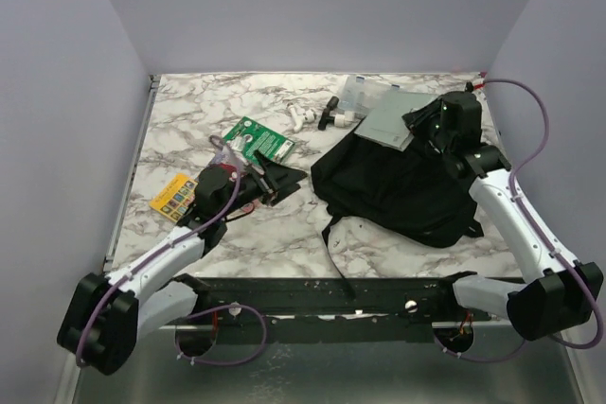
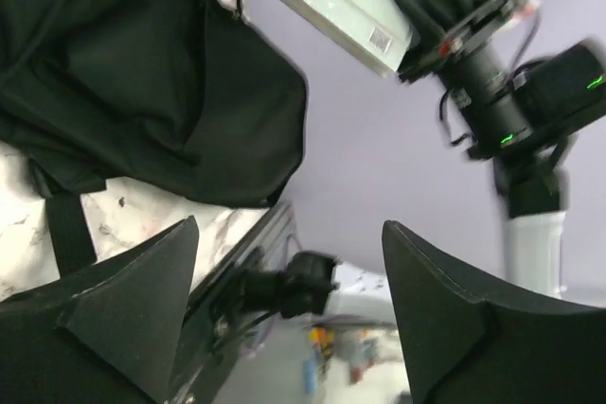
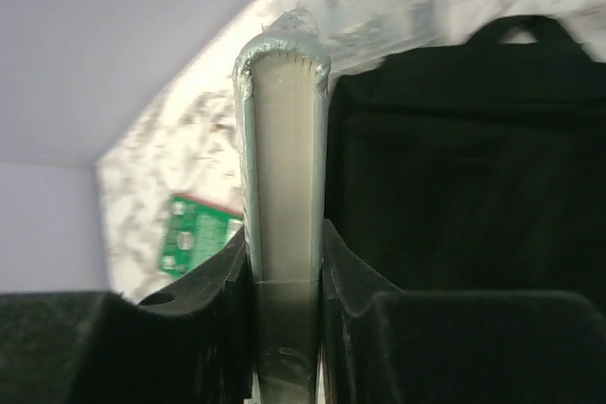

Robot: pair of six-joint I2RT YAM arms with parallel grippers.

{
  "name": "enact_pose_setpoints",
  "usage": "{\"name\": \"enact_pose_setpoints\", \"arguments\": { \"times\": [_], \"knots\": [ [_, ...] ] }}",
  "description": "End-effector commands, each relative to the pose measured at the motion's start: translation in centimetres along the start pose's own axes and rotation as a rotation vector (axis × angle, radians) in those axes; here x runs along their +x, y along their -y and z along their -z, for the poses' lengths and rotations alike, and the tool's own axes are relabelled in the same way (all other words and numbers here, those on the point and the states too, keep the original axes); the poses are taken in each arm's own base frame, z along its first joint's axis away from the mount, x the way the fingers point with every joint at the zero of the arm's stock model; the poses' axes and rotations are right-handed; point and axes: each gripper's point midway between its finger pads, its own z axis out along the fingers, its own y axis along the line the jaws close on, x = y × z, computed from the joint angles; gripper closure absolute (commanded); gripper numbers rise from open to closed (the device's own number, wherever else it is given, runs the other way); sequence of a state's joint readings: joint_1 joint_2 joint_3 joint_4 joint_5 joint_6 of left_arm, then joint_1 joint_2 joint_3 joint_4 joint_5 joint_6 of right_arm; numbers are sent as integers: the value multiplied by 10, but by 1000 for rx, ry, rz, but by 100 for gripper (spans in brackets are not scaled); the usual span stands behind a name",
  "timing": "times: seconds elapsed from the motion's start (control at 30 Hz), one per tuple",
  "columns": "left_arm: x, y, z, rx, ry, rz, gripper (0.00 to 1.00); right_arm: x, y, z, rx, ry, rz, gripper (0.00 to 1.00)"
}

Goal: Pack the student bag
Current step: Pick up the book from the center of the board, then place the book in the student bag.

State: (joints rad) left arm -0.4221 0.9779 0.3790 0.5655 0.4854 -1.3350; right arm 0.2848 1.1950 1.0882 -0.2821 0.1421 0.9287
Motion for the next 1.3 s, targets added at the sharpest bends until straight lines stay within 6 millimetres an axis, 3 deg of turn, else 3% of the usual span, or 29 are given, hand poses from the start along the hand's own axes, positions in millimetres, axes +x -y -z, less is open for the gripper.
{"name": "enact_pose_setpoints", "arguments": {
  "times": [0.0, 0.2, 0.27, 0.4, 0.47, 0.6, 0.8, 0.97, 1.0, 1.17, 1.27],
  "knots": [
    [41, 32, -38, -17, -128, -343, 18, -46, 5, 48, 85, 105, 322, 100],
    [95, 54, -110, -58, -169, -702, 13, -109, 36, 118, 342, 315, 397, 100],
    [121, 70, -136, -16, -206, -811, 13, -127, 40, 146, 395, 383, 400, 99],
    [171, 78, -177, 51, -285, -955, 14, -167, 46, 204, 514, 538, 408, 99],
    [190, 77, -194, 74, -310, -1001, 14, -177, 48, 226, 537, 594, 399, 99],
    [222, 70, -224, 98, -369, -1015, 14, -188, 55, 259, 562, 671, 368, 99],
    [249, 26, -262, 15, -438, -1017, 12, -201, 56, 307, 517, 756, 300, 99],
    [262, -7, -286, -78, -481, -993, 12, -200, 54, 322, 455, 766, 287, 99],
    [264, -19, -289, -112, -499, -990, 12, -198, 54, 321, 452, 756, 292, 99],
    [275, -34, -296, -148, -543, -964, 12, -183, 55, 305, 421, 681, 312, 99],
    [271, -38, -294, -169, -537, -973, 22, -173, 61, 298, 420, 637, 321, 99]
  ]
}}
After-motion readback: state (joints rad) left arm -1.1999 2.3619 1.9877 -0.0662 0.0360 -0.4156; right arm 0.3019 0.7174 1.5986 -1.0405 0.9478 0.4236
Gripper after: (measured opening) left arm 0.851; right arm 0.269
